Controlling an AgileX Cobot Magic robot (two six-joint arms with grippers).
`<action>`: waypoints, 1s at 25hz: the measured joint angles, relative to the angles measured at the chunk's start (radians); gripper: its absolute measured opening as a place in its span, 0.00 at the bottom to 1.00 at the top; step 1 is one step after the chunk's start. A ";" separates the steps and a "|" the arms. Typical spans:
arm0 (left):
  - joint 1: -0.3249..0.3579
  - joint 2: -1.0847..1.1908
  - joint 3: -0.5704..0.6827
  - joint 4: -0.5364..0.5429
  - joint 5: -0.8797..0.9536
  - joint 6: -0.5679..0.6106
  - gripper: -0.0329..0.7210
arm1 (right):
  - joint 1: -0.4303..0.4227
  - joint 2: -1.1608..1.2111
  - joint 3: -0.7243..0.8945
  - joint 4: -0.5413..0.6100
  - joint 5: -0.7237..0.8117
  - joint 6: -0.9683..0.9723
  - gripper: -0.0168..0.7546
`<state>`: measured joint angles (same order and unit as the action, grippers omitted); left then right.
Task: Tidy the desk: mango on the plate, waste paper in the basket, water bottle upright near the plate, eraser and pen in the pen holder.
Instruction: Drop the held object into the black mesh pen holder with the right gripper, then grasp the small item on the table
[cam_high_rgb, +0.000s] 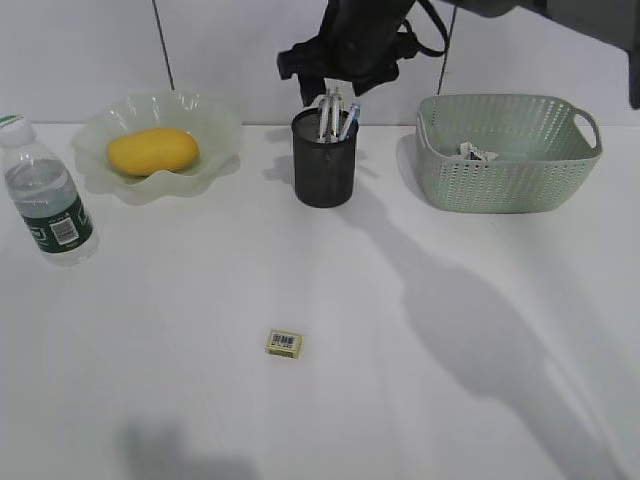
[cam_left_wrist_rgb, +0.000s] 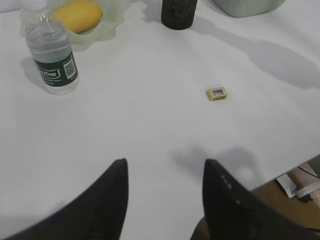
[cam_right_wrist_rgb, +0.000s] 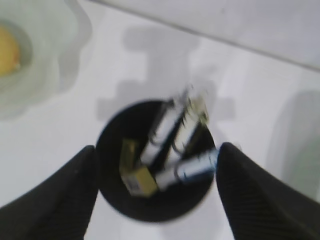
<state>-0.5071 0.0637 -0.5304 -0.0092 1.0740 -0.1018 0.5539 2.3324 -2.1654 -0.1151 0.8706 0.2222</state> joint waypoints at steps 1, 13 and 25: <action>0.000 0.000 0.000 0.000 0.000 0.000 0.54 | 0.000 -0.011 0.000 0.000 0.041 -0.016 0.76; 0.000 0.000 0.000 0.001 -0.001 0.000 0.54 | 0.000 -0.249 0.060 0.074 0.334 -0.212 0.71; 0.000 0.273 -0.076 0.016 -0.141 0.025 0.55 | 0.000 -0.683 0.563 0.079 0.326 -0.276 0.70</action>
<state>-0.5071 0.3363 -0.6060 0.0065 0.9331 -0.0769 0.5539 1.6490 -1.6023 -0.0364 1.1968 -0.0540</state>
